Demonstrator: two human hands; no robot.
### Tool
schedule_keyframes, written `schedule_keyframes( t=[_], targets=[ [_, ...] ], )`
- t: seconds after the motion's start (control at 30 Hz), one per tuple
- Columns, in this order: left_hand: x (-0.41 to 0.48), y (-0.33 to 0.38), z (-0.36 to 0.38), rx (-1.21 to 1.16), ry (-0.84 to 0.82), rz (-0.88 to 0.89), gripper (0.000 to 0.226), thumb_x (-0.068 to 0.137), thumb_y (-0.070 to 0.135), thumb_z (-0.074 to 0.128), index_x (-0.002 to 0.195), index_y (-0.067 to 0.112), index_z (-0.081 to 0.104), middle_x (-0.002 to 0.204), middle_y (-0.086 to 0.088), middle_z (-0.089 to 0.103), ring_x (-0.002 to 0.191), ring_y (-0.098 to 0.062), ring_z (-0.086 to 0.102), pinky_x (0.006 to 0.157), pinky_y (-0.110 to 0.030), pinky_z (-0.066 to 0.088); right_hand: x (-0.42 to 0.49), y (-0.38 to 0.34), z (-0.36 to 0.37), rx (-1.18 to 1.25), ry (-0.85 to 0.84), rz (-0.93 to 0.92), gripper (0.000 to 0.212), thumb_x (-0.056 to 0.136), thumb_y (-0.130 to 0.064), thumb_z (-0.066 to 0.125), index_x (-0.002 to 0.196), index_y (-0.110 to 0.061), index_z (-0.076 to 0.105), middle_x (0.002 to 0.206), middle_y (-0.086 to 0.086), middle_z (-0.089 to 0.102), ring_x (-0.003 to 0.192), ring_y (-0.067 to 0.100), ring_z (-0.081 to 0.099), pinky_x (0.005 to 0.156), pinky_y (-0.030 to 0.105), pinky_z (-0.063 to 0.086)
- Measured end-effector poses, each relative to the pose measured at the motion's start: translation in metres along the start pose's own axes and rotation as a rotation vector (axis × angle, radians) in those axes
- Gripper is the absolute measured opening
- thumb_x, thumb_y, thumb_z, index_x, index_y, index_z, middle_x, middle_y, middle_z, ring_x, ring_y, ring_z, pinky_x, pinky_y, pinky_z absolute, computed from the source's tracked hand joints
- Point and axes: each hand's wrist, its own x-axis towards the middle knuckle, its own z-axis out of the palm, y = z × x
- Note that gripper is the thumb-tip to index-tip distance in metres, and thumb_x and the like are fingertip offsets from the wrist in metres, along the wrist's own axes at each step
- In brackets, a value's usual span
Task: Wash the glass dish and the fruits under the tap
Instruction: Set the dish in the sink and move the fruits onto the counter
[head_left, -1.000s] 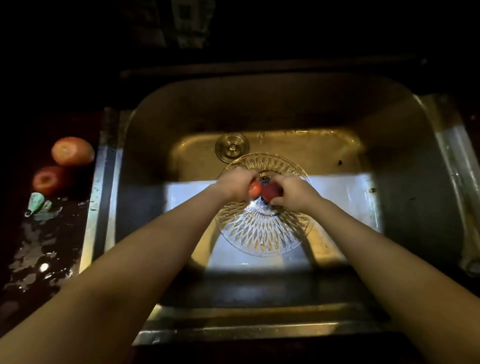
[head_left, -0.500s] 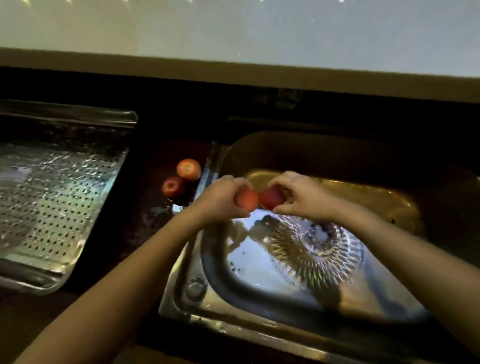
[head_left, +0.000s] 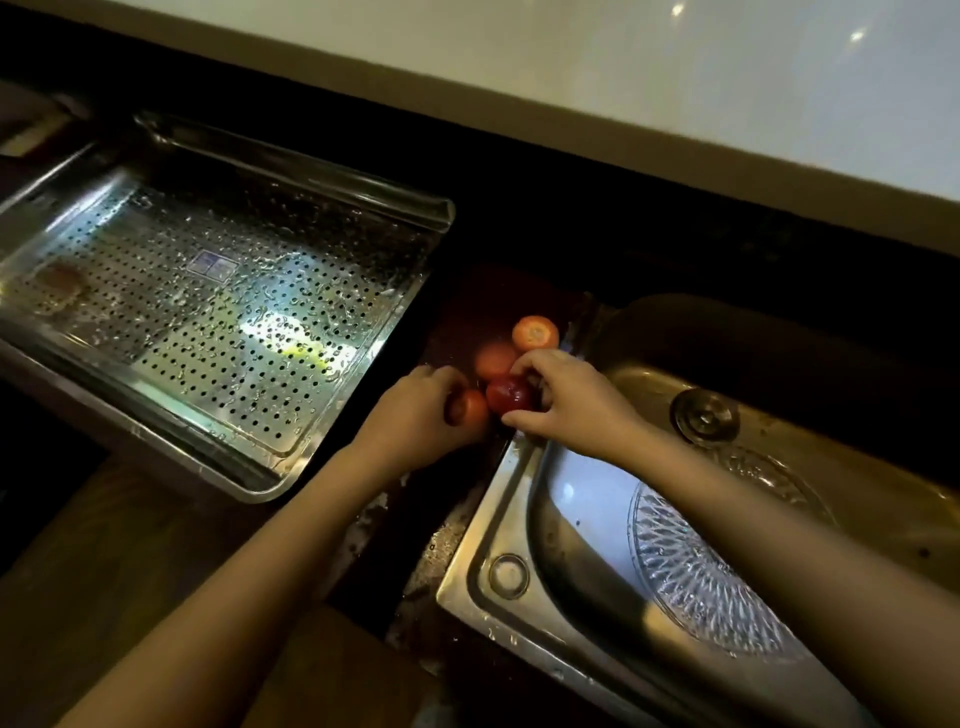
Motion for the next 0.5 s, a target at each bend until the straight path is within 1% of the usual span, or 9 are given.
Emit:
schedule_keyframes(
  t=[0.07,0.13,0.23,0.37,0.5],
  targets=[
    [-0.002,-0.005,0.005,0.004,-0.005,-0.006,0.060,0.071,0.038,0.075,0.122,0.017,0.052,0.114,-0.011,0.055,0.104,-0.027,0.056,0.080,-0.027,0.041,-0.001,-0.002,0.010,-0.017,0.019,0.026,0.052,0.076,-0.038,0.072,0.119,-0.018,0.051,0.115,0.003,0.056,0.088,0.013,0.047,0.074,0.025,0.034],
    [-0.002,-0.007,0.008,-0.009,0.007,0.001,0.059,0.071,0.038,0.075,0.121,0.017,0.052,0.113,-0.010,0.056,0.102,-0.026,0.057,0.080,-0.027,0.042,-0.003,-0.004,0.017,-0.059,0.040,0.056,0.052,0.077,-0.040,0.070,0.119,-0.017,0.050,0.114,0.004,0.056,0.100,0.019,0.051,0.076,0.026,0.035],
    [-0.002,-0.009,0.009,-0.024,0.018,0.014,0.058,0.071,0.039,0.075,0.119,0.017,0.053,0.112,-0.010,0.057,0.101,-0.026,0.057,0.080,-0.029,0.042,-0.005,-0.007,0.023,-0.133,0.059,0.088,0.051,0.078,-0.041,0.067,0.119,-0.016,0.049,0.115,0.004,0.056,0.111,0.022,0.047,0.085,0.031,0.040],
    [-0.002,-0.010,0.008,0.000,0.002,0.035,0.058,0.073,0.041,0.072,0.121,0.017,0.051,0.112,-0.009,0.055,0.103,-0.026,0.055,0.080,-0.028,0.040,-0.006,-0.011,0.023,-0.211,0.077,0.074,0.053,0.080,-0.042,0.066,0.122,-0.014,0.050,0.118,0.006,0.053,0.114,0.025,0.044,0.093,0.033,0.037],
    [-0.002,-0.011,0.004,0.042,0.009,0.056,0.060,0.073,0.039,0.073,0.124,0.016,0.051,0.112,-0.009,0.056,0.104,-0.026,0.055,0.081,-0.027,0.040,-0.006,-0.017,0.019,-0.218,0.045,0.092,0.052,0.081,-0.039,0.066,0.123,-0.012,0.049,0.118,0.009,0.051,0.115,0.027,0.046,0.094,0.034,0.038]
  ],
)
